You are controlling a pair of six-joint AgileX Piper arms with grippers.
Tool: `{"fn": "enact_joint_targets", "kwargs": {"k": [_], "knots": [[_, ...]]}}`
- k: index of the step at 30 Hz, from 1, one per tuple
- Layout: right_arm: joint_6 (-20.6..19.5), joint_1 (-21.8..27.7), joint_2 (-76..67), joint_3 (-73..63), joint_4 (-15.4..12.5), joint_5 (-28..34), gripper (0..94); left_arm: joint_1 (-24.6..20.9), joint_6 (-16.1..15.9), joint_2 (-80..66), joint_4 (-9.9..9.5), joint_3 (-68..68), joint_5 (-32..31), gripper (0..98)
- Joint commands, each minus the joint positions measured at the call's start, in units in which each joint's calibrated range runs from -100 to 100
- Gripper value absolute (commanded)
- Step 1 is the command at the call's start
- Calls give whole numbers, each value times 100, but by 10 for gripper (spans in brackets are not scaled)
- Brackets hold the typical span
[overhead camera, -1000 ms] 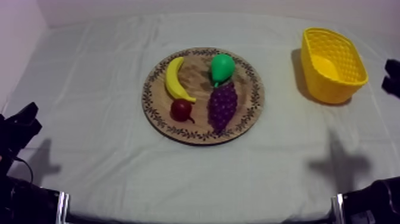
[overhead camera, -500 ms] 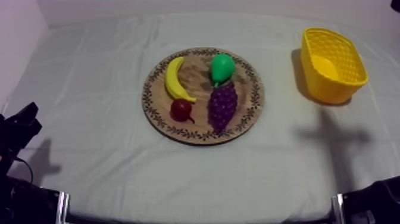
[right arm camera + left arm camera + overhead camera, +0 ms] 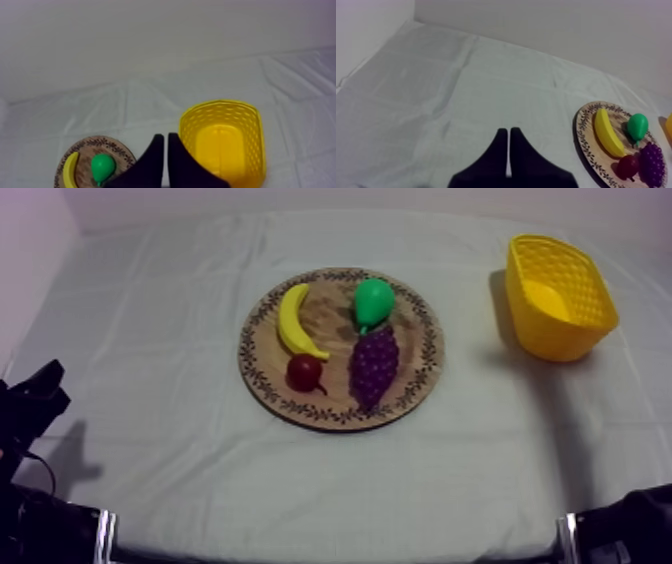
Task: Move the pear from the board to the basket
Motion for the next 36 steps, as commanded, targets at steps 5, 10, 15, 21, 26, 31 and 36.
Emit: {"fn": "enact_joint_targets", "kwargs": {"k": [5,10,15,21,26,31,36], "knots": [[113,25,1106,-595,-177,337,2,2,-2,0,2,5,-1,1],[123,-174,1715,-855,-189,477,2,2,-2,0,2,5,-1,1],[77,-500,2162,-1006,-160,512,2,2,-2,0,2,5,-1,1],[-95,-961,2507,-1100,-170,487,3,2,-2,0,2,5,-1,1],[-408,-1358,2708,-1173,-72,392,10,2,-2,0,2,5,-1,1],[-783,-1642,2980,-1308,61,366,47,2,-2,0,2,5,-1,1],[-1029,-1785,3228,-1373,162,320,96,2,-2,0,2,5,-1,1]]}}
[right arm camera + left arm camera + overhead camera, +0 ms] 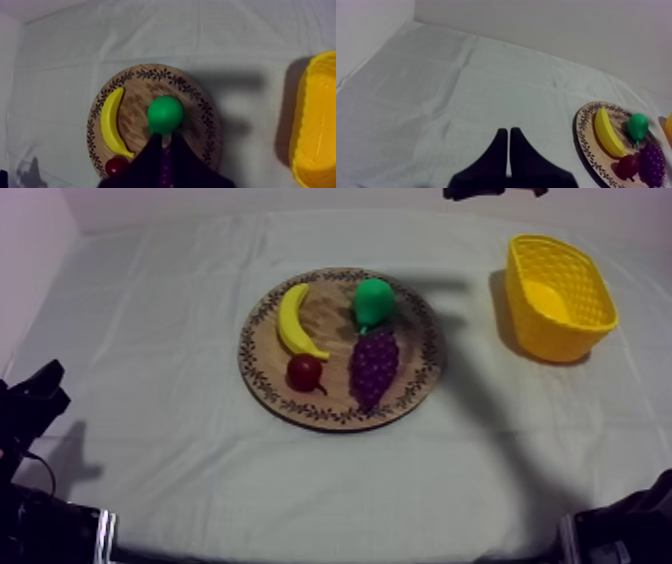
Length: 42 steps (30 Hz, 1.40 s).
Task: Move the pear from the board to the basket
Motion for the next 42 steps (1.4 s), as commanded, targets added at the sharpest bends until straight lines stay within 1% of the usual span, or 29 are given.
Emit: {"fn": "enact_joint_targets", "kwargs": {"k": [1,4,8,10,12,15,20,26,36,42], "knots": [[-125,-31,58,-21,33,-17,125,2,-2,0,2,5,-1,1],[-253,-63,134,-6,99,-88,256,2,-2,0,2,5,-1,1],[-340,-100,214,57,125,-157,532,2,-2,0,2,5,-1,1],[-335,-108,269,64,89,-165,643,2,-2,0,2,5,-1,1],[-344,-127,357,24,71,-145,723,2,-2,0,2,5,-1,1],[-398,-188,546,-111,94,-81,797,2,-2,0,2,5,-1,1],[-523,-285,979,-402,163,-17,858,2,-2,0,2,5,-1,1],[-637,-325,1652,-711,209,4,892,2,-2,0,2,5,-1,1],[-685,-305,2702,-1191,180,22,913,2,-2,0,2,5,-1,1],[-735,-388,3135,-1323,205,3,918,2,-2,0,2,5,-1,1]]}}
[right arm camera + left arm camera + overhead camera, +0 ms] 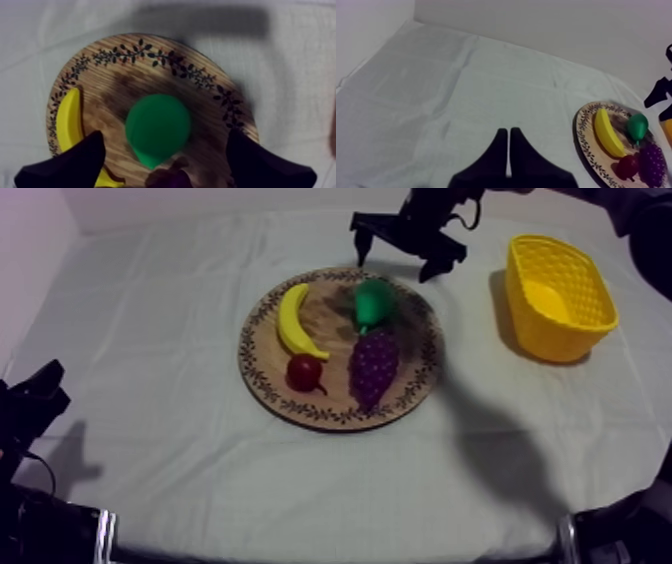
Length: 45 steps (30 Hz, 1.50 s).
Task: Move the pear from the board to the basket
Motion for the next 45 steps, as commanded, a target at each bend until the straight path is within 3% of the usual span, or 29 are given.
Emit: {"fn": "enact_joint_targets", "kwargs": {"k": [1,16,28,45], "knots": [[-14,-44,131,-26,11,-8,919,2,-2,0,2,5,-1,1],[-141,-120,887,-525,62,107,920,2,-2,0,2,5,-1,1],[-238,-236,1206,-839,174,270,819,2,-2,0,2,5,-1,1],[-251,-210,1146,-535,313,16,450,2,-2,0,2,5,-1,1]]}}
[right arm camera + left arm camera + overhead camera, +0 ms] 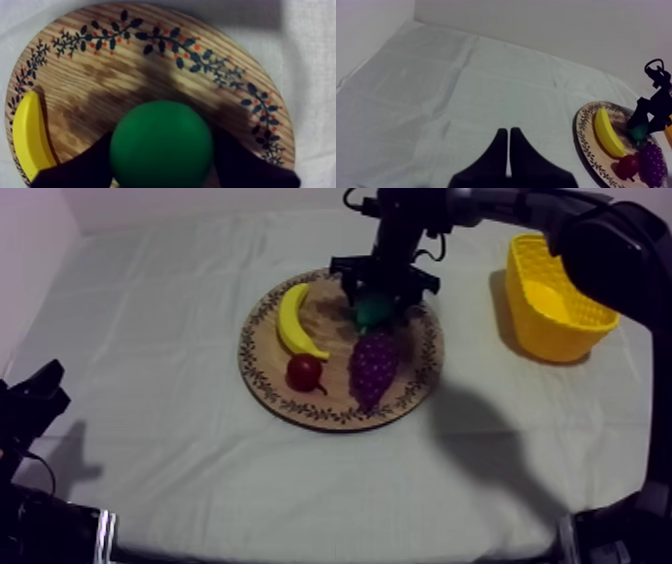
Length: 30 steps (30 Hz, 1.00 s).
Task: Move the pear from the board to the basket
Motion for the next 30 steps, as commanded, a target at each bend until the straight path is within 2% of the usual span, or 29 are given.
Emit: {"fn": "enact_joint_targets", "kwargs": {"k": [1,7,13,20,30], "knots": [[37,19,-29,47,-14,-27,430,2,-2,0,2,5,-1,1],[112,39,-286,169,-15,26,356,2,-2,0,2,5,-1,1],[256,46,-1116,234,-25,474,312,2,-2,0,2,5,-1,1],[428,303,-2648,540,-71,715,333,2,-2,0,2,5,-1,1],[471,1182,-4552,1422,276,687,413,2,-2,0,2,5,-1,1]]}}
